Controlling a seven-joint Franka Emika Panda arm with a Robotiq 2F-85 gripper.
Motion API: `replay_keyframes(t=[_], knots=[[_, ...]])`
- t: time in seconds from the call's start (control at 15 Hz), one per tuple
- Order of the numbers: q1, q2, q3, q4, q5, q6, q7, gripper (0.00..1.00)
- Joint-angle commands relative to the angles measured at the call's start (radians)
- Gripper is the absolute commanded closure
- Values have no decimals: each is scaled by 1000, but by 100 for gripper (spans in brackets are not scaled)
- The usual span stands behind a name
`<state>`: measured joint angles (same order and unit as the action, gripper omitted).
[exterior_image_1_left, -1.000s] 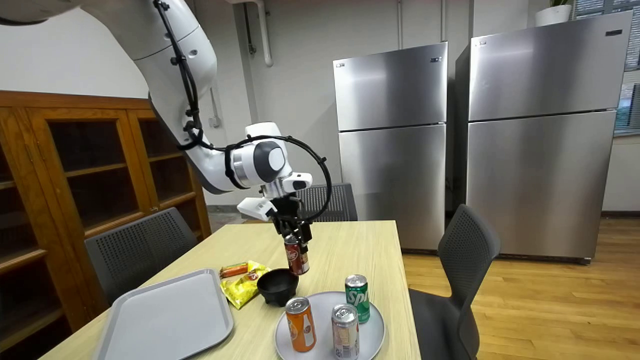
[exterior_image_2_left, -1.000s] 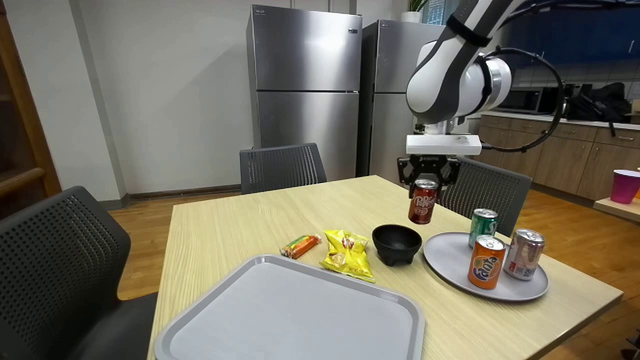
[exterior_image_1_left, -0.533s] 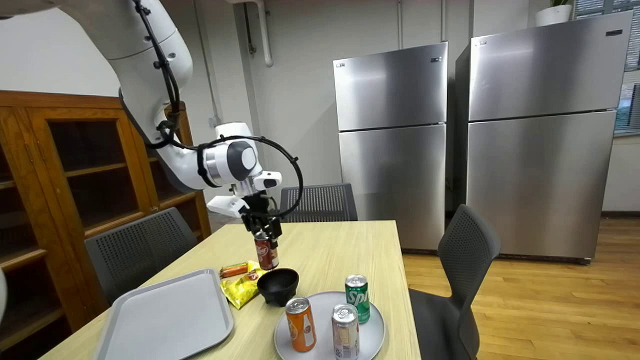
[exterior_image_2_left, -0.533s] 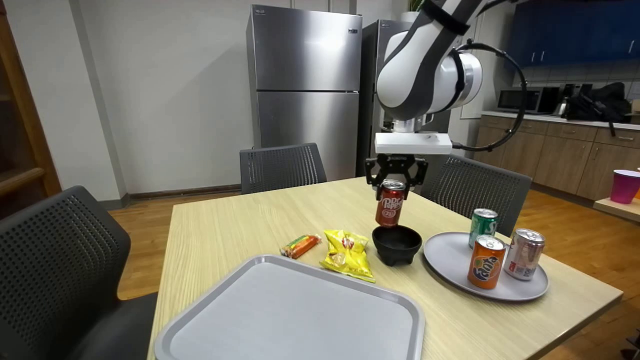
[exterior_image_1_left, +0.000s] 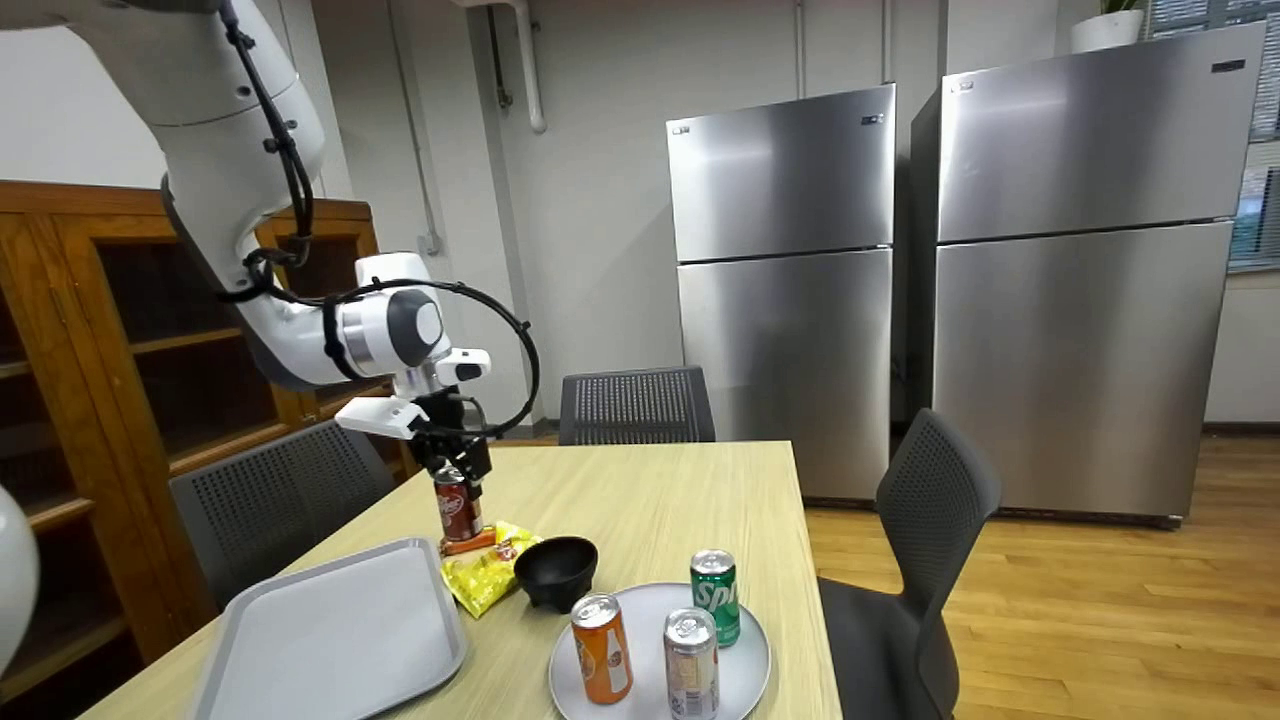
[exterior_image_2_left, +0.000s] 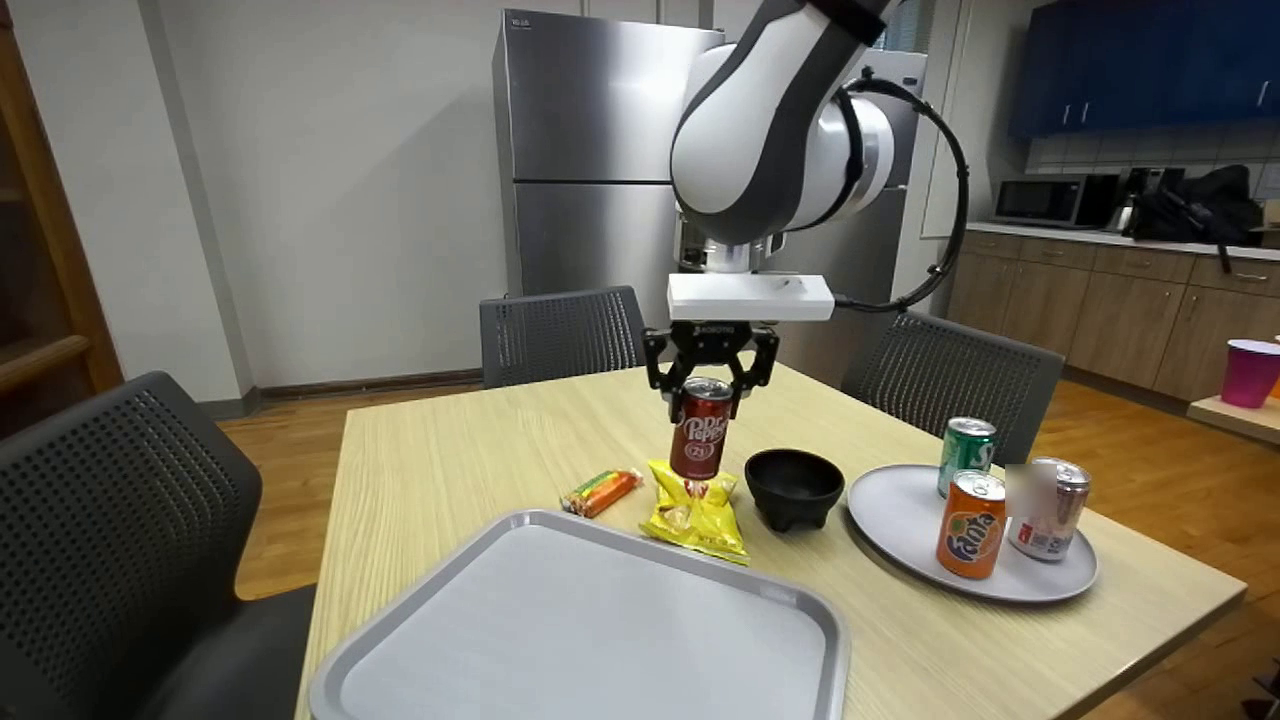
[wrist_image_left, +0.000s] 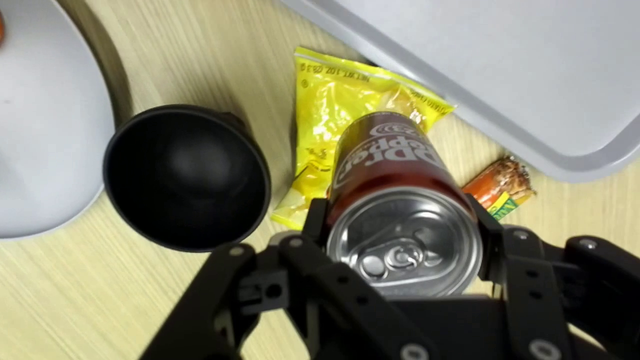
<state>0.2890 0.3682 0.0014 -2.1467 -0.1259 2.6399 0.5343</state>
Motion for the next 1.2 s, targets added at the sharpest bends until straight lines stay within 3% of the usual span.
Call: replay_keyframes(t=[0.0, 0.53, 1.13], knots=[[41, -5, 34, 16, 4, -14, -10, 61], [159, 124, 50, 145, -5, -42, 34, 61], [262, 282, 14, 290, -25, -75, 42, 61]])
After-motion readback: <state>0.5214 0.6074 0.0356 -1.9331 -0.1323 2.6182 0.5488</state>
